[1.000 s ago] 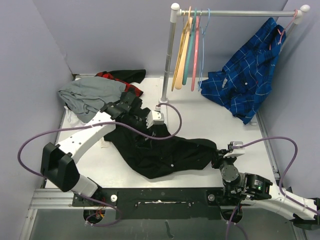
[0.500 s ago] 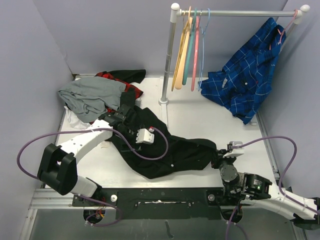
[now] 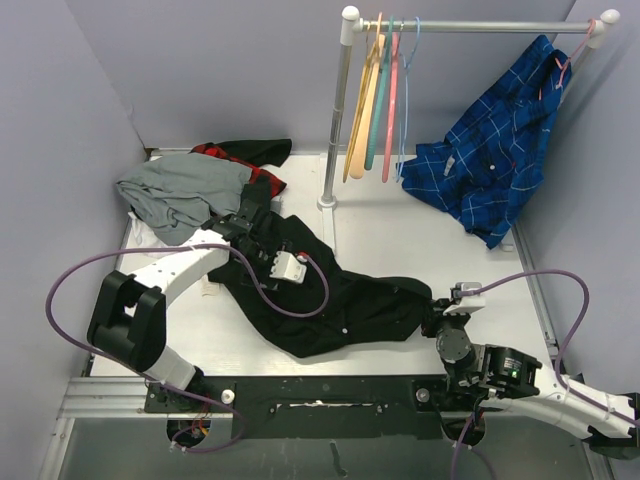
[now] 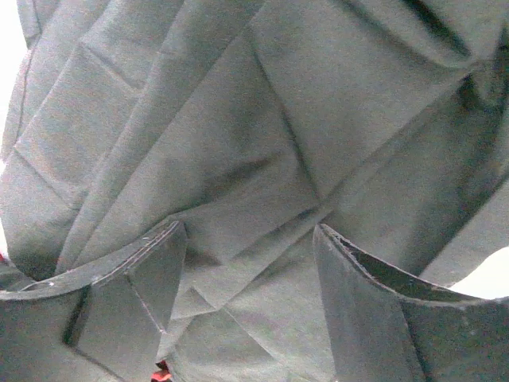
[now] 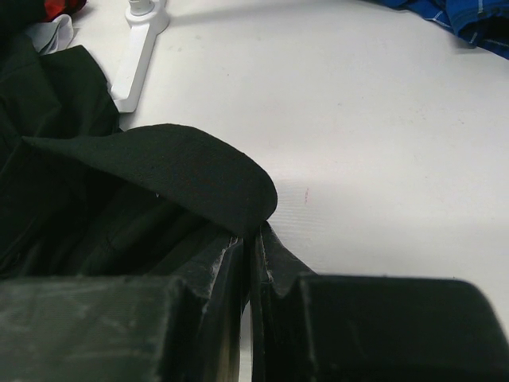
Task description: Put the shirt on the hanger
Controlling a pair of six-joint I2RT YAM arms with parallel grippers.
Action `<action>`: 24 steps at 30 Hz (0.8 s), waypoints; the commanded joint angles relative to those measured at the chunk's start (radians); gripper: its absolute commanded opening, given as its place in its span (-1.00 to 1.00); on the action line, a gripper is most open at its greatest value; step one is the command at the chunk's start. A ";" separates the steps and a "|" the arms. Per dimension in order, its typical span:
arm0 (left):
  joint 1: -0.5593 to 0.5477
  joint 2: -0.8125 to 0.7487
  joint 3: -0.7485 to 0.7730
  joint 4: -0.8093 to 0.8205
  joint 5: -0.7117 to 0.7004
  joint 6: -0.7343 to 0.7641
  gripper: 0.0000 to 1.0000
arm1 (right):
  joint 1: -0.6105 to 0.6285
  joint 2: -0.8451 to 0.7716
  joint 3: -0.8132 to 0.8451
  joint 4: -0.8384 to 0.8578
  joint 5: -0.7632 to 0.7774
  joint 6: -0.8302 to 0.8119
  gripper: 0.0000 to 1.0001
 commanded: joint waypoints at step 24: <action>0.302 -0.221 0.105 -0.061 0.156 0.074 -1.00 | 0.008 -0.041 0.174 0.045 0.080 -0.176 -1.00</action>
